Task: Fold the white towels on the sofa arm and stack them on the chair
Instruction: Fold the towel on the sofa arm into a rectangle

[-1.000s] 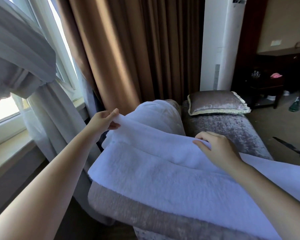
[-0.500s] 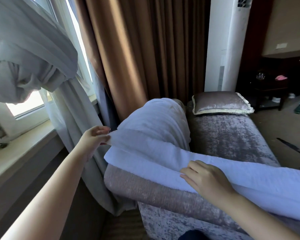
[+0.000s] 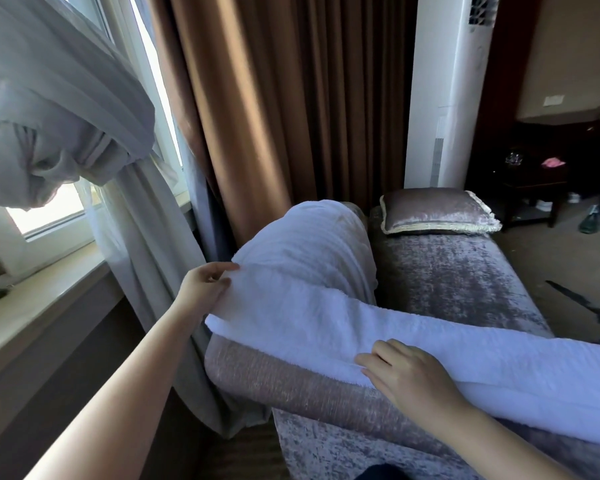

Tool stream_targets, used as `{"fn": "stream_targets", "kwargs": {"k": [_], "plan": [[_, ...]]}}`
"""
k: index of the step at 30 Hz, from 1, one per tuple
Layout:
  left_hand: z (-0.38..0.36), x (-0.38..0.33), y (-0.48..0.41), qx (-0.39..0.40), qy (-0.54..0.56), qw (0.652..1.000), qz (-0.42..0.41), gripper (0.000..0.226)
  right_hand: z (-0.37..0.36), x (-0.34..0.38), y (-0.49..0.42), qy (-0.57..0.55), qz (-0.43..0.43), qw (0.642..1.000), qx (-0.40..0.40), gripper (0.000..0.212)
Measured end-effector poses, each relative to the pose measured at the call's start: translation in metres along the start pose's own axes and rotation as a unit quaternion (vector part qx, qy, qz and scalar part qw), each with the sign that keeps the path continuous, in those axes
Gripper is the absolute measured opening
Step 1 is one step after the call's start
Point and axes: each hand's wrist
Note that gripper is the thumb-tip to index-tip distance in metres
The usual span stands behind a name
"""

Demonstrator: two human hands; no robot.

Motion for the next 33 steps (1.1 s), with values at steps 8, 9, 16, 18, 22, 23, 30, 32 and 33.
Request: {"fn": "stream_targets", "kwargs": {"k": [8, 9, 16, 18, 22, 23, 30, 32, 33], "plan": [[-0.036, 0.018, 0.012, -0.095, -0.362, 0.924, -0.076, 0.048, -0.009, 0.003, 0.007, 0.013, -0.032, 0.999, 0.012, 0.043], [-0.04, 0.015, 0.017, -0.126, -0.409, 0.899, -0.091, 0.046, -0.009, 0.002, 0.007, 0.015, -0.03, 0.999, 0.015, 0.043], [-0.136, -0.064, 0.108, -0.007, -0.259, 0.858, -0.443, 0.022, 0.021, -0.006, 0.031, 0.067, -0.033, 0.997, 0.007, 0.025], [-0.165, -0.072, 0.133, 0.046, -0.247, 0.829, -0.5, 0.024, 0.041, -0.023, 0.053, 0.1, -0.064, 0.993, -0.003, 0.013], [-0.198, -0.086, 0.153, 0.02, -0.222, 0.81, -0.543, 0.024, 0.087, -0.067, 0.111, 0.16, -0.131, 0.978, -0.013, 0.015], [-0.203, -0.09, 0.156, 0.018, -0.223, 0.802, -0.554, 0.025, 0.098, -0.076, 0.124, 0.17, -0.156, 0.973, -0.013, 0.021], [-0.229, -0.108, 0.173, -0.003, -0.257, 0.793, -0.552, 0.014, 0.14, -0.115, 0.185, 0.193, -0.312, 0.93, -0.027, 0.058], [-0.232, -0.109, 0.176, -0.003, -0.257, 0.795, -0.549, 0.011, 0.146, -0.119, 0.199, 0.198, -0.327, 0.923, -0.043, 0.057], [-0.233, -0.11, 0.177, -0.002, -0.254, 0.795, -0.55, 0.01, 0.15, -0.121, 0.205, 0.196, -0.332, 0.921, -0.06, 0.055]]}}
Point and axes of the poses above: each hand's wrist, its own y-axis away from the middle knuckle, its own z-axis out of the back of the hand, x = y × z, and after that the axes turned 11 degrees about -y, right-handed
